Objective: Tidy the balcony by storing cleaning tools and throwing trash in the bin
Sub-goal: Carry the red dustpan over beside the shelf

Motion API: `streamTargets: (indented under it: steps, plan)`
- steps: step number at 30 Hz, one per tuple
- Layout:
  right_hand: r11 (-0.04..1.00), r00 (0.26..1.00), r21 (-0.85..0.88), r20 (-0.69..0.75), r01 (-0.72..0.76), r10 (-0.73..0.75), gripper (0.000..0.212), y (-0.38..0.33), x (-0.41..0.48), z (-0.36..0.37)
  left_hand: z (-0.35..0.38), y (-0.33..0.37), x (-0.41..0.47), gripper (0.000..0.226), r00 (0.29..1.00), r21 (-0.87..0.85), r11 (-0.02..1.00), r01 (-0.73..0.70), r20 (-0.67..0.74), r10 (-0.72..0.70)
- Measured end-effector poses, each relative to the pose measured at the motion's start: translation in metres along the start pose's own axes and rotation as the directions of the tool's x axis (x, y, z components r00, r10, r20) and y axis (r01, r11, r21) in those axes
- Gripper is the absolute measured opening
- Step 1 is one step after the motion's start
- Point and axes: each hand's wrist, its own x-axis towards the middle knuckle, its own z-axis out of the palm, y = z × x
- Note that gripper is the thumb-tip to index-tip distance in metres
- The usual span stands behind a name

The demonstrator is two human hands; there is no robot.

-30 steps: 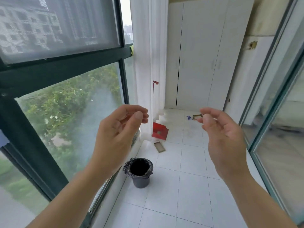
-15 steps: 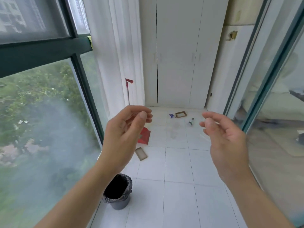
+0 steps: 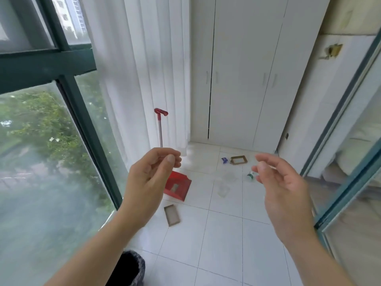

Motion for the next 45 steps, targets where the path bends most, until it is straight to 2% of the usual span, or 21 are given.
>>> streamTargets:
  steps: [3,9,16,20,27,32,38,41,45]
  plan:
    - [1.000,1.000,-0.011,0.022,-0.014,0.014,0.014,0.023,0.058,0.014,0.020,-0.033,0.045,0.019,1.000,0.022,1.000,0.022,-0.016,-0.022]
    - [0.998,0.991,-0.034,0.127,0.048,-0.043,0.015,0.057,0.192,0.069,0.047,-0.099,0.165,0.020,0.992,0.014,0.999,0.046,-0.121,-0.044]
    - [0.997,0.983,-0.049,0.175,0.061,-0.051,0.014,0.092,0.332,0.116,0.084,-0.154,0.292,0.020,0.990,0.053,0.993,0.108,-0.097,-0.102]
    - [0.998,0.958,-0.036,0.285,0.056,-0.044,0.015,0.121,0.404,0.159,0.086,-0.188,0.352,0.020,0.975,0.078,0.989,0.127,-0.194,-0.109]
    - [0.997,0.848,0.034,0.525,0.068,-0.076,0.014,0.170,0.534,0.233,0.105,-0.257,0.455,0.020,0.909,0.138,0.973,0.185,-0.401,-0.116]
    - [0.996,0.746,0.027,0.660,0.087,-0.084,0.016,0.202,0.629,0.281,0.119,-0.303,0.518,0.015,0.830,0.197,0.917,0.346,-0.521,-0.201]
    - [0.988,0.583,-0.027,0.810,0.153,-0.068,0.020,0.253,0.689,0.372,0.098,-0.359,0.557,0.019,0.680,0.178,0.859,0.481,-0.694,-0.236]
    - [0.979,0.503,-0.048,0.862,0.196,-0.059,0.023,0.278,0.702,0.416,0.083,-0.391,0.578,0.015,0.659,0.185,0.829,0.528,-0.705,-0.263]
    - [0.957,0.432,-0.106,0.902,0.269,-0.022,0.030,0.312,0.718,0.476,0.061,-0.452,0.613,0.010,0.649,0.180,0.773,0.609,-0.673,-0.355]
